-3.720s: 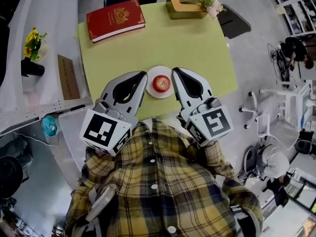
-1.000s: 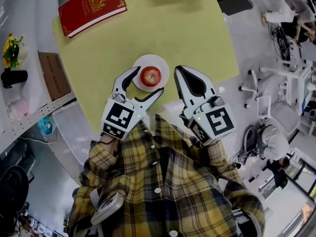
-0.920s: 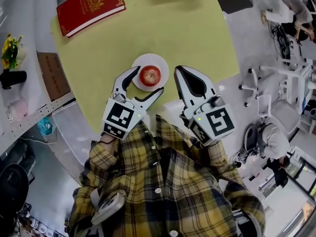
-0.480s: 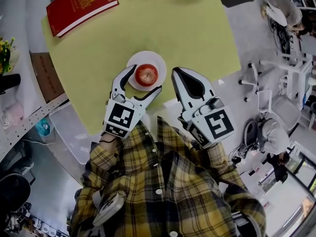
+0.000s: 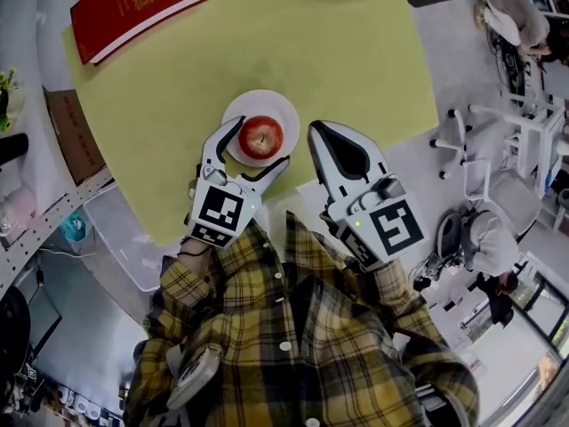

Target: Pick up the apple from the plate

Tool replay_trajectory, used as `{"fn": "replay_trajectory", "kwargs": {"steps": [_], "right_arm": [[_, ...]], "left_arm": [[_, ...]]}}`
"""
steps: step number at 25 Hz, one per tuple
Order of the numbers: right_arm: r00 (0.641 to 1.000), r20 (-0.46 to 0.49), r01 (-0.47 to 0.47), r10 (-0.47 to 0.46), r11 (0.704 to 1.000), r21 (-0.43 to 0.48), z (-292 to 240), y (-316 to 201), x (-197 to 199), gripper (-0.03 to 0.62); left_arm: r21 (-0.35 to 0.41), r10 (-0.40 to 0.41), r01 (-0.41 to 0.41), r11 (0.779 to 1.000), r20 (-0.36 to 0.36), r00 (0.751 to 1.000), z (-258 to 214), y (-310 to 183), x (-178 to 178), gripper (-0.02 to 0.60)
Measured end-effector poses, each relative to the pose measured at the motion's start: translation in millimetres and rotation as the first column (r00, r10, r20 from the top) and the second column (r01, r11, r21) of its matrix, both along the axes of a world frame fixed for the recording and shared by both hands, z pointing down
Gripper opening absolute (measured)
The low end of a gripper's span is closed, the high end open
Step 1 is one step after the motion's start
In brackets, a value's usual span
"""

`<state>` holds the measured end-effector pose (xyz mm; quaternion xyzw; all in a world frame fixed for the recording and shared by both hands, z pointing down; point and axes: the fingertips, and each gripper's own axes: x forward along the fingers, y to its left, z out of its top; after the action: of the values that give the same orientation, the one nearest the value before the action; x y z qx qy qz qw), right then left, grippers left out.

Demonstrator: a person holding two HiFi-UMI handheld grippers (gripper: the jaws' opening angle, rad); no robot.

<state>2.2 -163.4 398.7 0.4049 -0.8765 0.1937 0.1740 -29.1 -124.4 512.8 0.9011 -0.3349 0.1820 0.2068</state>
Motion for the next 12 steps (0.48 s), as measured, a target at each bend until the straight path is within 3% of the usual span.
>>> {"fn": "replay_trajectory", "kwargs": {"steps": [12], "right_arm": [[1.000,0.010,-0.011,0.011,1.000,-0.027,14,-2,6,-0.003]], "left_arm": [[0.016,-0.010,0.010,1.000,0.034,0.999,13,-6,2,0.405]]}}
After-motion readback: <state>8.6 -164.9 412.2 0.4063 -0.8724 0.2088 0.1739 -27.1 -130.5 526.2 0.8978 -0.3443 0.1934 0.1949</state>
